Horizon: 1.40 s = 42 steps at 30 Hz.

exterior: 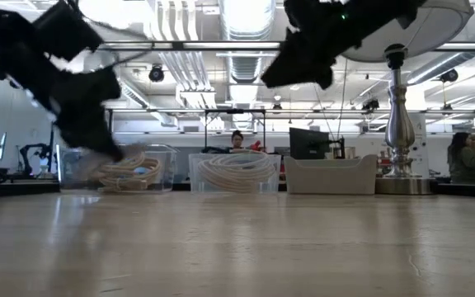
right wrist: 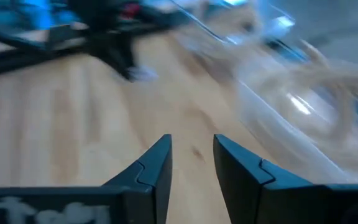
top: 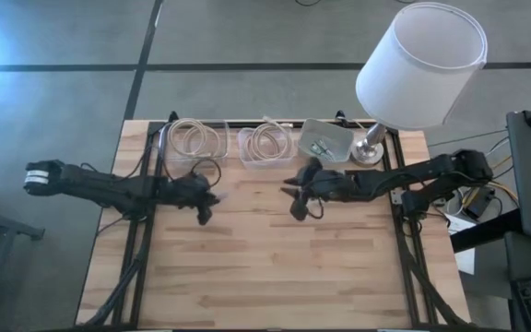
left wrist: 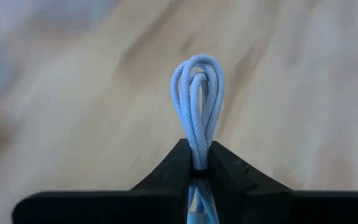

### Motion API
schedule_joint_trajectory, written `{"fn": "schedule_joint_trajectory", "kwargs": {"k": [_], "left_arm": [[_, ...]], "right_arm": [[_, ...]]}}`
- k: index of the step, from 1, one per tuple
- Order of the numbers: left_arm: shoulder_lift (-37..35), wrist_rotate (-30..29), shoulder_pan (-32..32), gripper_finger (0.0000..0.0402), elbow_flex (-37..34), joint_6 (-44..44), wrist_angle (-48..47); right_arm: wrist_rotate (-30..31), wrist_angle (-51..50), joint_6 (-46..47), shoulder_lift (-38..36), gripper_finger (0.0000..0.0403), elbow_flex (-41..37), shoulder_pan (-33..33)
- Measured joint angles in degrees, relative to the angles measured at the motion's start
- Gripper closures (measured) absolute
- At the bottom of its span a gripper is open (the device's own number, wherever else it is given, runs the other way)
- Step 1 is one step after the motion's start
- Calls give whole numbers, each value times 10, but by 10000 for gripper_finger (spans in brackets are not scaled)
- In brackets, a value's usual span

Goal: Pick & Place USB Port
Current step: Put the purple USB cable into the gray bin

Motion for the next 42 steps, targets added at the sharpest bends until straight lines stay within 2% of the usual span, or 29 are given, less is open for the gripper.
{"fn": "schedule_joint_trajectory", "kwargs": {"k": [4, 9, 17, 22, 31, 37, 42], "left_arm": [[0, 23, 0, 351, 5, 74, 107], [2, 60, -1, 361, 7, 159, 198], [33, 91, -5, 356, 8, 230, 326], [63, 119, -8, 359, 8, 256, 399], [90, 119, -19, 358, 8, 276, 441], [100, 117, -19, 356, 9, 276, 443], [101, 116, -19, 357, 9, 275, 463]], "right_arm": [[-106, 100, -70, 23, 280, -1, 0], [-186, 219, -127, 74, 260, 0, 3], [-182, 238, -132, 149, 223, 65, 0], [-181, 228, -133, 188, 214, 116, -8], [-181, 140, -141, 218, 213, 191, -15], [-181, 134, -140, 219, 229, 199, -15], [-182, 129, -137, 218, 272, 199, -15]]}}
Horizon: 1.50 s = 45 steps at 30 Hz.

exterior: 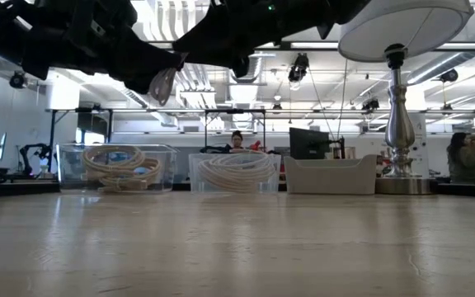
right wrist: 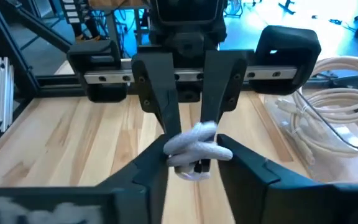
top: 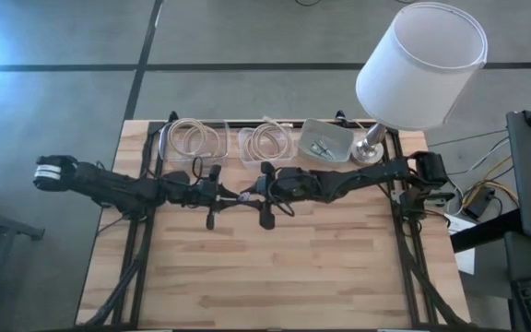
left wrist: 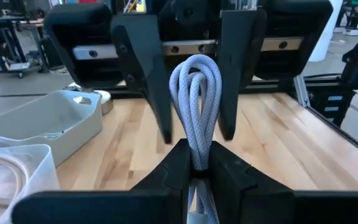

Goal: Pick & Place USB Port
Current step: Put the purple USB cable into the gray bin

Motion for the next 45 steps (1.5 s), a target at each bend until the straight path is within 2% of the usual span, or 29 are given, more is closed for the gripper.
{"fn": "schedule_joint_trajectory", "kwargs": {"k": [7, 10, 19, 25, 33, 39, 45], "left_arm": [[0, -16, 0, 355, 0, -1, -2], [1, -15, 0, 350, 0, -1, -2], [1, -24, 0, 324, 0, -2, -6], [1, -56, 0, 301, 0, -3, -29], [1, -57, 0, 274, -3, -14, -48], [1, -55, 0, 275, -5, -14, -65], [1, -55, 0, 275, -5, -14, -68]], "right_arm": [[2, 1, 0, 0, 361, 0, 0], [2, 1, 2, 0, 384, 0, 0], [2, -10, 12, 0, 384, 0, 0], [2, -78, 58, -1, 384, -1, 0], [24, -144, 90, -14, 385, -2, 0], [114, -262, 92, -74, 385, -1, 1], [274, -390, 93, -150, 381, 0, -1]]}}
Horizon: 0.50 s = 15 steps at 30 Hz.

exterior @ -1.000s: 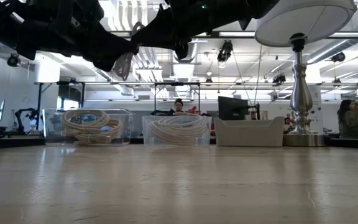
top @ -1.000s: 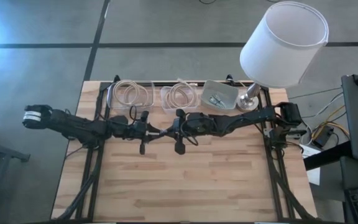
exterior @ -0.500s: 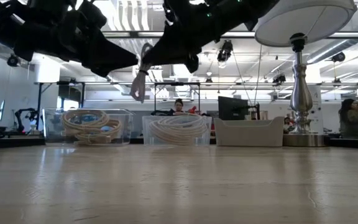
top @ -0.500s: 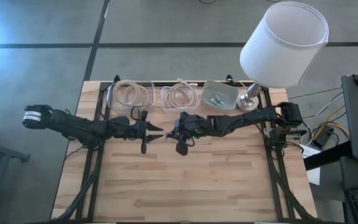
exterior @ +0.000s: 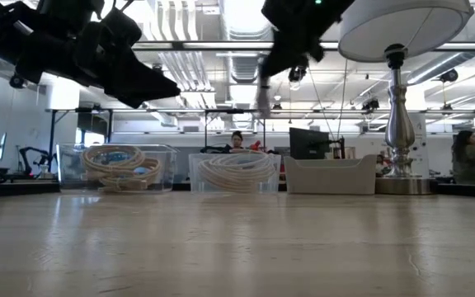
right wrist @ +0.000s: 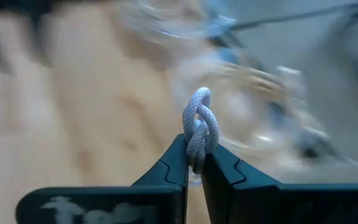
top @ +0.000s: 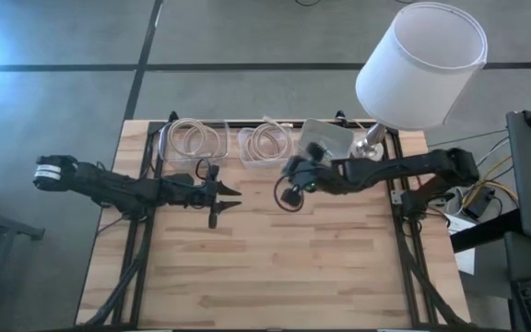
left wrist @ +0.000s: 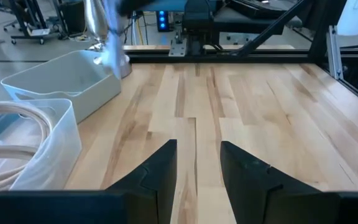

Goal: Pick & Place USB Port
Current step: Put the purple USB cable into the gray bin

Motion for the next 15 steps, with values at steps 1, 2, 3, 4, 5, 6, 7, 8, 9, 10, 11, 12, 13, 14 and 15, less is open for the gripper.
{"fn": "schedule_joint_trajectory", "kwargs": {"k": [1, 2, 3, 4, 5, 6, 7, 8, 9, 10, 11, 12, 13, 14, 15], "left_arm": [[0, 0, 0, 275, 0, 0, 0], [0, 0, 0, 275, 0, 0, 0], [0, 0, 0, 275, 0, -1, 0], [0, 0, 0, 275, 0, -1, 0], [0, 0, 0, 276, 0, -1, 0], [0, 0, 0, 276, 0, -2, 1], [1, 0, 0, 276, 0, -2, 0], [1, 0, 0, 275, 0, -2, 0], [1, 0, 0, 275, 0, -2, 0], [1, 0, 0, 275, 0, -2, 0], [1, 0, 0, 275, 0, -2, 0], [1, 0, 0, 276, 0, -2, 1], [1, 0, 0, 277, 0, -2, 1], [1, 0, 0, 278, 0, -2, 1], [1, 0, 0, 278, 0, -2, 1]], "right_arm": [[29, -27, 1, -11, 381, 0, -1], [52, -45, 1, -20, 380, 0, -4], [67, -58, 2, -29, 380, 0, -7], [75, -76, 5, -37, 380, 0, -12], [78, -95, 12, -44, 380, 0, -18], [80, -106, 22, -51, 380, 0, -25], [83, -119, 32, -57, 380, 0, -34], [86, -138, 40, -59, 380, 0, -44], [87, -152, 44, -60, 380, -1, -55], [87, -162, 45, -60, 379, -1, -67], [87, -175, 45, -60, 379, -2, -79], [87, -187, 45, -57, 379, -3, -91], [87, -193, 46, -54, 379, -3, -104], [87, -196, 46, -50, 379, -3, -116], [86, -201, 46, -45, 379, -4, -127]]}}
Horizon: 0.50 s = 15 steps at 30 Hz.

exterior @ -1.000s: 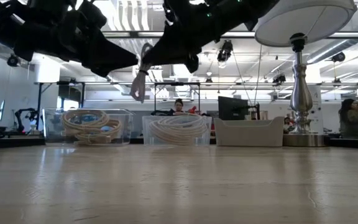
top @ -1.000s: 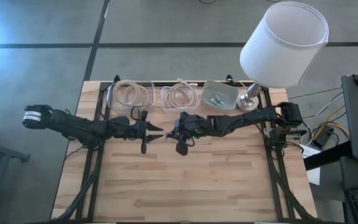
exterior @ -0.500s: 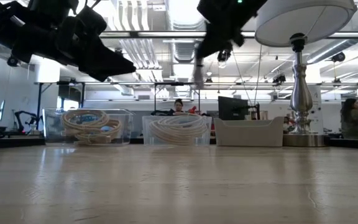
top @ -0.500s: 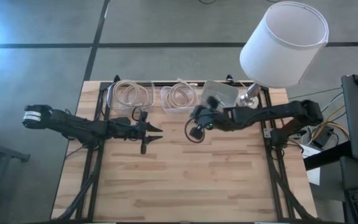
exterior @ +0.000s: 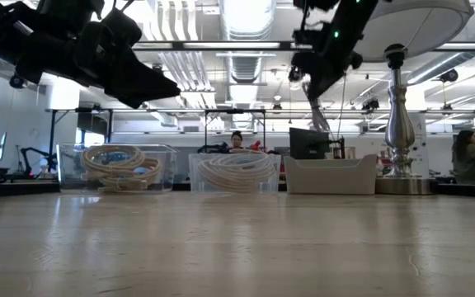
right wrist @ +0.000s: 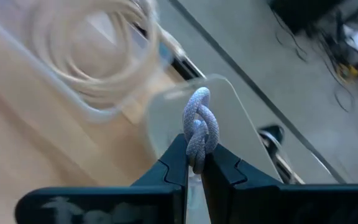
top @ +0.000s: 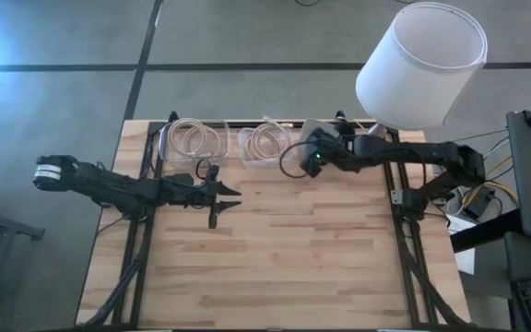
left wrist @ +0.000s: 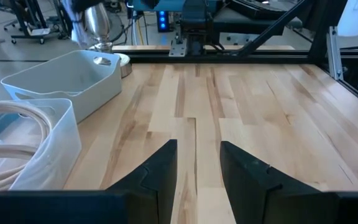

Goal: Pick & Place USB Port
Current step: Put the purple USB cable into the gray bin

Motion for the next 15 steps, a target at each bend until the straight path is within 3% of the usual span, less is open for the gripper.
{"fn": "schedule_joint_trajectory", "kwargs": {"k": [15], "left_arm": [[0, 0, 0, 280, 0, -2, 0]], "right_arm": [[-4, -3, -6, 147, 378, -12, -115]]}}
